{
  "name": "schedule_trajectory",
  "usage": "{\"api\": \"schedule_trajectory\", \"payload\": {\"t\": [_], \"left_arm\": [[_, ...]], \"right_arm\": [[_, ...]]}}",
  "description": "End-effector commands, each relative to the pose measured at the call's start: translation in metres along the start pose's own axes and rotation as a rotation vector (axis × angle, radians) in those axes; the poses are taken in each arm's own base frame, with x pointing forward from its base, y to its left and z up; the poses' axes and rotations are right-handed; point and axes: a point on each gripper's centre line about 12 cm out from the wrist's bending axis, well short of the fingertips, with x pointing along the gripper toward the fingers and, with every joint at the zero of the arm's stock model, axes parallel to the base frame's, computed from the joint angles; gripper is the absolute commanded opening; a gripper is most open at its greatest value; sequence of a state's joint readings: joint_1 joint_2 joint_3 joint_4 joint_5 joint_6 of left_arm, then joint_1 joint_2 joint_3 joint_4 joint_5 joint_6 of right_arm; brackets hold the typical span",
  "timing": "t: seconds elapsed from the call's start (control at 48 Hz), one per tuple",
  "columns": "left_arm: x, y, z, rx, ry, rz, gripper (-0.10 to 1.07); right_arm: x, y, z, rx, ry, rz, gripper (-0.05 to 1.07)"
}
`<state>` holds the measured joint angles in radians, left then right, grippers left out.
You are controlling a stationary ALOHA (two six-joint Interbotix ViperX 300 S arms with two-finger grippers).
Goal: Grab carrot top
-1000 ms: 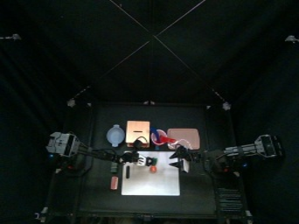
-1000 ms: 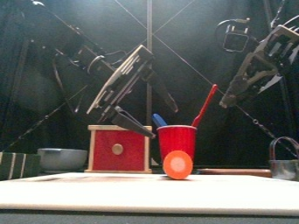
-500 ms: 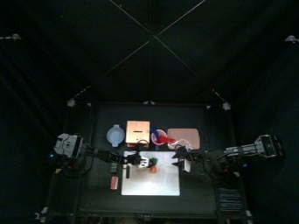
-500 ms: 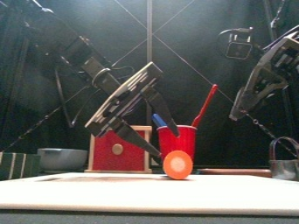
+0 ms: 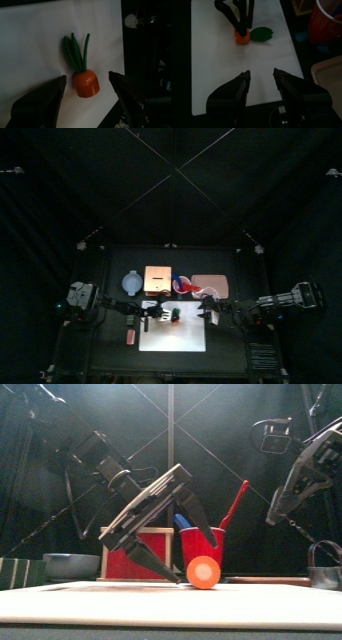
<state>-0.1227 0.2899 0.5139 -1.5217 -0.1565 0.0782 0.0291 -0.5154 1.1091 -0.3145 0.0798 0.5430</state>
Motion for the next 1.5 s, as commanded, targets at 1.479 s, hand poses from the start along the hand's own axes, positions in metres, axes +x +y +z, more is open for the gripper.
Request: {"api": "schedule_trajectory", "payload": {"t": [1.479], "left_arm": [[0.024, 0.0, 0.018, 0.164, -0.054, -0.002, 0.7]], "right_arm": [[-0.002, 0.001, -0.003, 0.009, 0.024, -0.006, 0.79]]}}
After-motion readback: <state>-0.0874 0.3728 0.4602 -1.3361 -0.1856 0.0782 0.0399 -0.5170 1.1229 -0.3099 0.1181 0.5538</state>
